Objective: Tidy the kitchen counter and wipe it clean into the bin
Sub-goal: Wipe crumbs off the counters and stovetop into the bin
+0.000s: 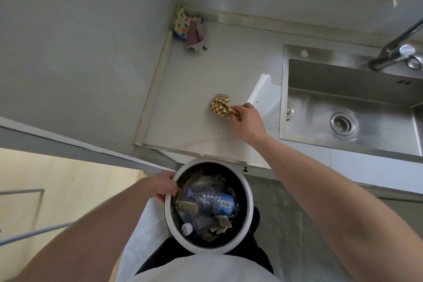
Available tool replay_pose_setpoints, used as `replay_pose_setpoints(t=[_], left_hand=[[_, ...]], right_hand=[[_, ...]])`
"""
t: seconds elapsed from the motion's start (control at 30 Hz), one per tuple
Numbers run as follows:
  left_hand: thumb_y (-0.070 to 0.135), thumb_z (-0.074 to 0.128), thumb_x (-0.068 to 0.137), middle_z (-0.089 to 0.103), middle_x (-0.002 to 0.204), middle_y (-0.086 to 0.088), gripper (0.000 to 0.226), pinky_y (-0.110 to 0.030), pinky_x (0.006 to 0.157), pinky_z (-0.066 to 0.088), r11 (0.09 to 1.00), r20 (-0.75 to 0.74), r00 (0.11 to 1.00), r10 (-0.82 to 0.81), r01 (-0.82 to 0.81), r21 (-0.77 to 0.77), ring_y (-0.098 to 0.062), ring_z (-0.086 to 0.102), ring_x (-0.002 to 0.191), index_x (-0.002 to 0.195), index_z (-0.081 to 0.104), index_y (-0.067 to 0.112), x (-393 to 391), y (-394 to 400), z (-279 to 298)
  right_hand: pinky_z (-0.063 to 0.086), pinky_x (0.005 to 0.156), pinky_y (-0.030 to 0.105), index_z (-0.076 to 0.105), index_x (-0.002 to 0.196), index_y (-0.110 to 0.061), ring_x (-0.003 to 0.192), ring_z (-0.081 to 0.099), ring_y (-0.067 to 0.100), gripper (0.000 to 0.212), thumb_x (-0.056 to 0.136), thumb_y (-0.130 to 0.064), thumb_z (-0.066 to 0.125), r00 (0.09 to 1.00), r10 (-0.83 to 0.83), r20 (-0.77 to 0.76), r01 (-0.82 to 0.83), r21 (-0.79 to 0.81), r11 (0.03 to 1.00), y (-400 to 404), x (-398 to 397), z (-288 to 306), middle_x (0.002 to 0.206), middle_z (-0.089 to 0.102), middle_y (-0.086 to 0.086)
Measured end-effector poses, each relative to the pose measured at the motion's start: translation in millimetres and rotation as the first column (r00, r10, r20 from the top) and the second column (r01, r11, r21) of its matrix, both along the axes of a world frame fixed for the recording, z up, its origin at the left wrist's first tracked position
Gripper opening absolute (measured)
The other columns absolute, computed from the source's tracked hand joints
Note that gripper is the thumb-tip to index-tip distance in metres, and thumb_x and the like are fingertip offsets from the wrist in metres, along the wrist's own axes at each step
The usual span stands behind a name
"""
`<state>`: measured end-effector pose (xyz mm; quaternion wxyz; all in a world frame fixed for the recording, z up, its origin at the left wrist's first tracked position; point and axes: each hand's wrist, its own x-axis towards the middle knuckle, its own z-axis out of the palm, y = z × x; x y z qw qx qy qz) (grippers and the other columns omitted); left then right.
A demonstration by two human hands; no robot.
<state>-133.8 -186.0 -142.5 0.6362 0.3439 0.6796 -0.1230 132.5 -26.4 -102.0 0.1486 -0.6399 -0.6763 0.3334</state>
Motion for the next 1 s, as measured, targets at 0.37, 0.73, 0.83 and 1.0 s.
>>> replay_pose_setpoints(t=[0.37,0.73,0.83,1.0], left_hand=[[-0.002,0.062,0.078,0.07,0.116,-0.013,0.06,-0.044,0.074,0.065,0.999,-0.019,0.999,-0.028,0.028,-0.033,-0.03,0.076,0.092,0.133,0.06,0.02,-9,10,-3],[-0.005,0.059,0.082,0.071,0.113,-0.013,0.052,-0.044,0.075,0.065,0.999,-0.036,0.999,-0.037,0.037,-0.001,-0.03,0.076,0.09,0.129,0.061,0.018,-12,9,6],[-0.005,0.059,0.082,0.071,0.114,-0.011,0.052,-0.042,0.074,0.065,1.0,-0.018,1.0,-0.026,0.026,-0.008,-0.029,0.077,0.09,0.127,0.062,0.021,-12,8,7],[-0.007,0.06,0.082,0.07,0.116,-0.012,0.056,-0.044,0.075,0.065,1.0,-0.003,1.0,-0.002,0.002,-0.018,-0.03,0.076,0.093,0.131,0.061,0.019,-14,7,2]], right_hand=[[0.04,0.101,0.042,0.068,0.129,-0.025,0.111,0.05,0.031,0.036,0.097,-0.017,0.053,0.948,0.303,0.097,-0.303,-0.009,0.953,-74,-27,-30,0.124,0.058,0.003],[0.042,0.087,0.024,0.072,0.116,-0.017,0.096,0.055,0.01,0.028,0.093,-0.017,0.058,0.944,0.327,-0.037,-0.329,-0.07,0.942,-123,-5,7,0.107,0.06,-0.008],[0.044,0.086,0.025,0.071,0.12,-0.016,0.094,0.057,0.013,0.03,0.094,-0.021,0.058,0.978,0.186,-0.09,-0.182,0.05,0.982,-79,-18,23,0.107,0.061,-0.005],[0.048,0.095,0.041,0.067,0.13,-0.017,0.103,0.06,0.031,0.035,0.096,-0.022,0.058,0.99,0.142,0.023,-0.144,0.077,0.987,-16,-55,5,0.116,0.06,0.009]])
